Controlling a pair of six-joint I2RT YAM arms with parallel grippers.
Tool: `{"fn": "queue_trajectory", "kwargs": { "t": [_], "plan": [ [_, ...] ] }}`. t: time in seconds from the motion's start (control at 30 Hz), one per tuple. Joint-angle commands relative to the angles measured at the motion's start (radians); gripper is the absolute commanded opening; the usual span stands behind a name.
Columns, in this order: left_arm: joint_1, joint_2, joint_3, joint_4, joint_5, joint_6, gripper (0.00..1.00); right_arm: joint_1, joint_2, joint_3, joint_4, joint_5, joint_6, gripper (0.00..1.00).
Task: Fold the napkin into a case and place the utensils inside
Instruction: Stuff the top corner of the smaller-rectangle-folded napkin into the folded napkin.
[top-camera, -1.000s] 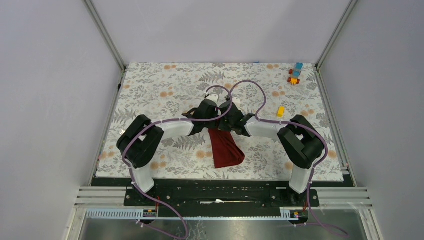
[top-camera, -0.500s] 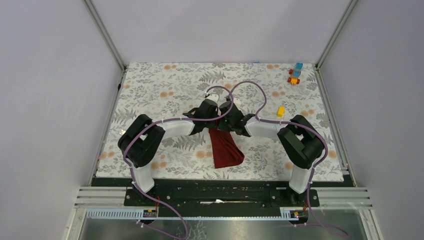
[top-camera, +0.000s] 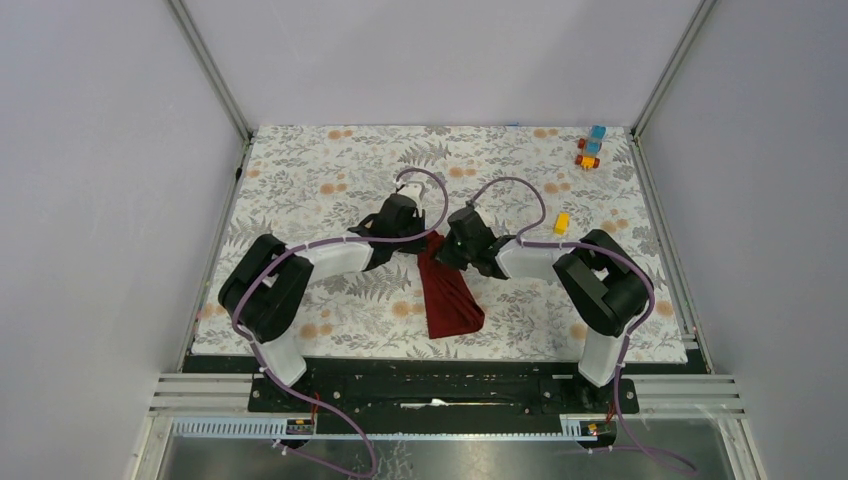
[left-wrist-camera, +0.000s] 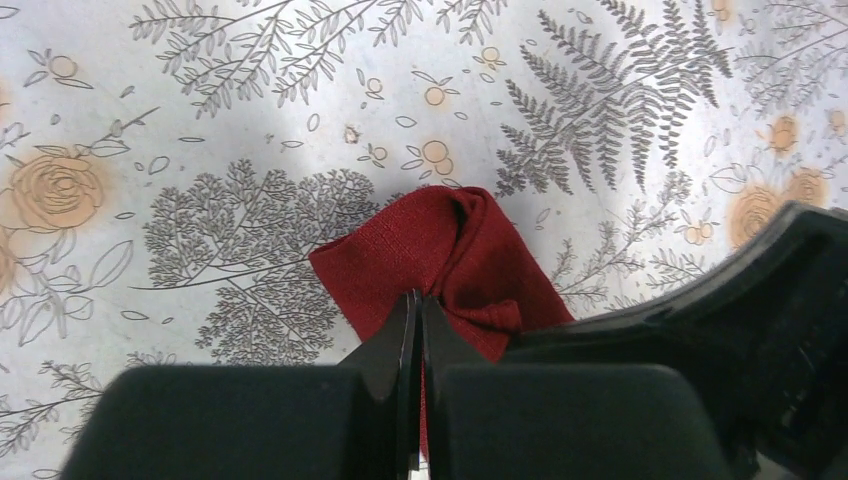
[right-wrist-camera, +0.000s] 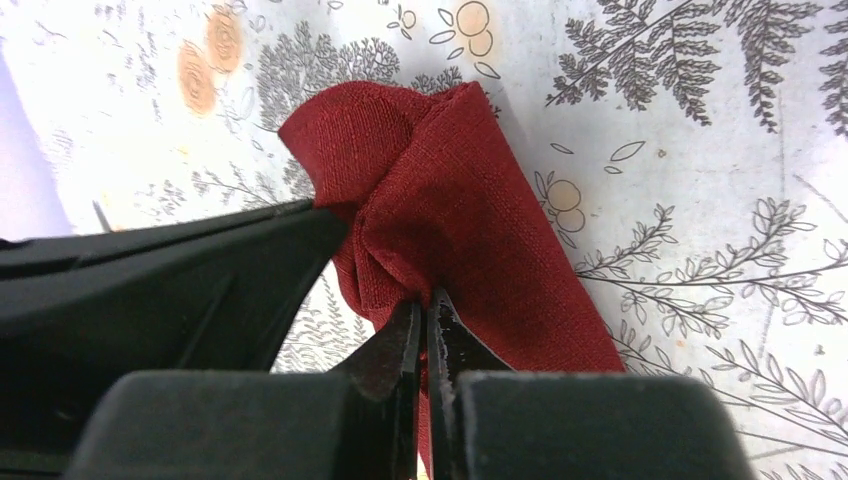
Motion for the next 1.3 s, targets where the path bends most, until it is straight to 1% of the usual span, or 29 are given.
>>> {"fn": "queue_trajectory", "kwargs": {
  "t": [0.0, 0.07, 0.17, 0.2, 0.23, 0.27, 0.3, 0.37, 0.53, 0.67, 0.87, 1.1, 1.27],
  "plan": [
    [0.0, -0.049, -0.014, 0.079, 0.077, -0.037, 0.0, -0.029, 0.002, -0.058, 0.201, -0.05, 0.183, 0.0],
    [0.006, -0.043, -0.019, 0.084, 0.094, -0.041, 0.0, -0.034, 0.022, -0.058, 0.254, -0.077, 0.183, 0.0],
    [0.009, -0.038, -0.028, 0.095, 0.107, -0.045, 0.0, -0.038, 0.052, -0.04, 0.313, -0.13, 0.14, 0.0],
    [0.01, -0.036, -0.028, 0.098, 0.108, -0.046, 0.0, -0.041, 0.058, -0.04, 0.324, -0.148, 0.117, 0.02],
    [0.011, -0.036, -0.028, 0.098, 0.108, -0.046, 0.0, -0.041, 0.06, -0.042, 0.327, -0.16, 0.088, 0.13],
    [0.011, -0.037, -0.028, 0.097, 0.108, -0.045, 0.0, -0.042, 0.057, -0.049, 0.332, -0.168, 0.049, 0.2],
    [0.012, -0.038, -0.029, 0.095, 0.106, -0.044, 0.0, -0.042, 0.046, -0.061, 0.33, -0.169, 0.01, 0.24],
    [0.016, -0.042, -0.033, 0.093, 0.103, -0.041, 0.0, -0.043, 0.008, -0.092, 0.322, -0.158, -0.052, 0.28],
    [0.041, -0.043, -0.045, 0.09, 0.111, -0.04, 0.0, -0.05, -0.041, -0.086, 0.245, -0.147, -0.175, 0.32],
    [0.052, -0.041, -0.048, 0.094, 0.124, -0.041, 0.0, -0.05, -0.054, -0.069, 0.202, -0.134, -0.221, 0.33],
    [0.056, -0.042, -0.048, 0.099, 0.145, -0.042, 0.0, -0.05, -0.046, -0.038, 0.17, -0.128, -0.245, 0.37],
    [0.056, -0.044, -0.051, 0.097, 0.15, -0.04, 0.0, -0.05, -0.056, -0.021, 0.181, -0.139, -0.251, 0.34],
    [0.057, -0.041, -0.044, 0.098, 0.155, -0.042, 0.0, -0.051, -0.044, -0.007, 0.183, -0.152, -0.255, 0.35]
  ]
}}
